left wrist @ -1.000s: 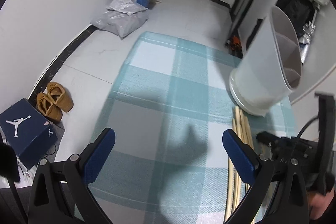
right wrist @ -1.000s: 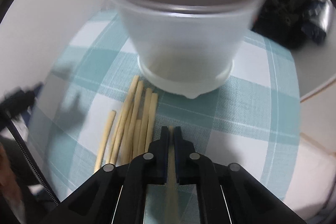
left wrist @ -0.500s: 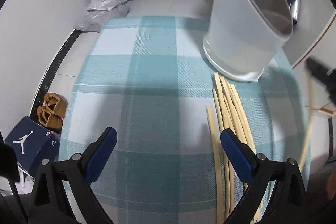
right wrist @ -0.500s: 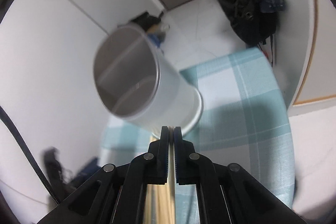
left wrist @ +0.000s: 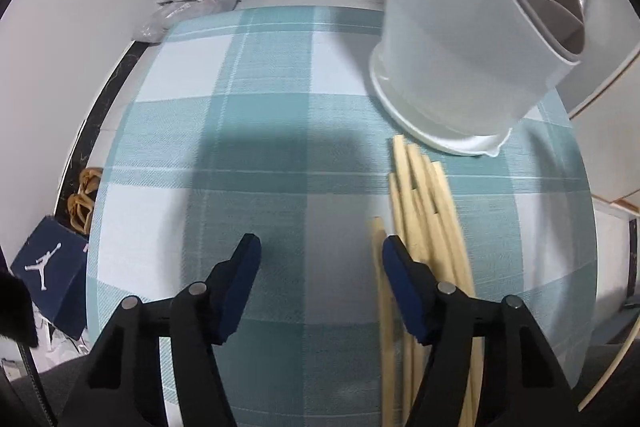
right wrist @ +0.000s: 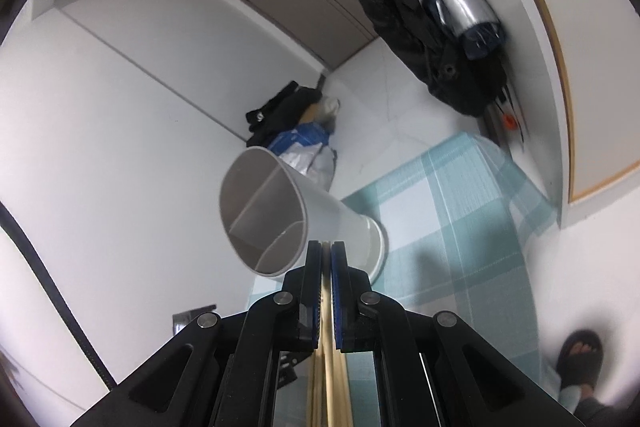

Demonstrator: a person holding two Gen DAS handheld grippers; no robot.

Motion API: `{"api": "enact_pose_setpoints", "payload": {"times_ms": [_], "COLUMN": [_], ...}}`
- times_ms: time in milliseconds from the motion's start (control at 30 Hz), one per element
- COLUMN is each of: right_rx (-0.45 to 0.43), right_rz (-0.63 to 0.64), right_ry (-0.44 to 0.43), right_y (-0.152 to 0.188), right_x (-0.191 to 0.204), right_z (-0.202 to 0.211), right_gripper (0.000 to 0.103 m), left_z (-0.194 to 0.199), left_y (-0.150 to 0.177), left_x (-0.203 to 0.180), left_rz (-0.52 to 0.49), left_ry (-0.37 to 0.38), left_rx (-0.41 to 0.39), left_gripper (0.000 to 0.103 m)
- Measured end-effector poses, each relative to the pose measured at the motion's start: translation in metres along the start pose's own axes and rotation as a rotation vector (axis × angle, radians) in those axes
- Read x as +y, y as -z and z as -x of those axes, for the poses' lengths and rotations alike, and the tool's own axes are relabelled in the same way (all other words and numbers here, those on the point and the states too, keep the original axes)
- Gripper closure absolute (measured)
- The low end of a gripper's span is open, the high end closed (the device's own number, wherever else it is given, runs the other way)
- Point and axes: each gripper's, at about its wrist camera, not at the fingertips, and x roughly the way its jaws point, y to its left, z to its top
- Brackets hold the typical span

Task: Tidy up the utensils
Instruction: 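Lift the chopstick with the right gripper toward the left gripper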

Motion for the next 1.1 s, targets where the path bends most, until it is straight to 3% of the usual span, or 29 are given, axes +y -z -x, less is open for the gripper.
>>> {"api": "enact_pose_setpoints", "payload": {"times_ms": [200,367,533,633,967,1100], "right_rx": [-0.026,-0.056,-0.102,-0.135,-0.215,-0.254], "right_rz": [0.048,0.107,0.175,0.221,0.356,0.431], "right_ry": [-0.010,-0.009,-0.008,-0.001,0.030,0.040], "right_y": [0.003,0.007,0.014,0.019,0.040,0.048], "right_x": [0.011,0.026,0.040,0.049,0.079,0.094], "right_z": [0.006,0.011,0.013,0.016,0.022,0.026], "right_gripper": [0.099,0.099,0.099,0.099,0.099,0.099], "left_z": [-0.001,0.003,0.001,0.012,0.114,0.125], "left_y": [0.002,0.001,-0.004,-0.005,0.015,0.008], "left_x": [-0.009,-0.014,-0.009,-0.005,-0.002,0.007], "left_rz": [-0.015,-0.031,0.032,0.063,0.056,0.047], "left_ry": [-0.005,0.029,0.086,0.099,0.170,0.207], "left_rx": [0.014,0.039,0.028,-0.024,-0.391,-0.443], "left_gripper": [0.050,0.097,0.100,0.101,0.102,0.102]}}
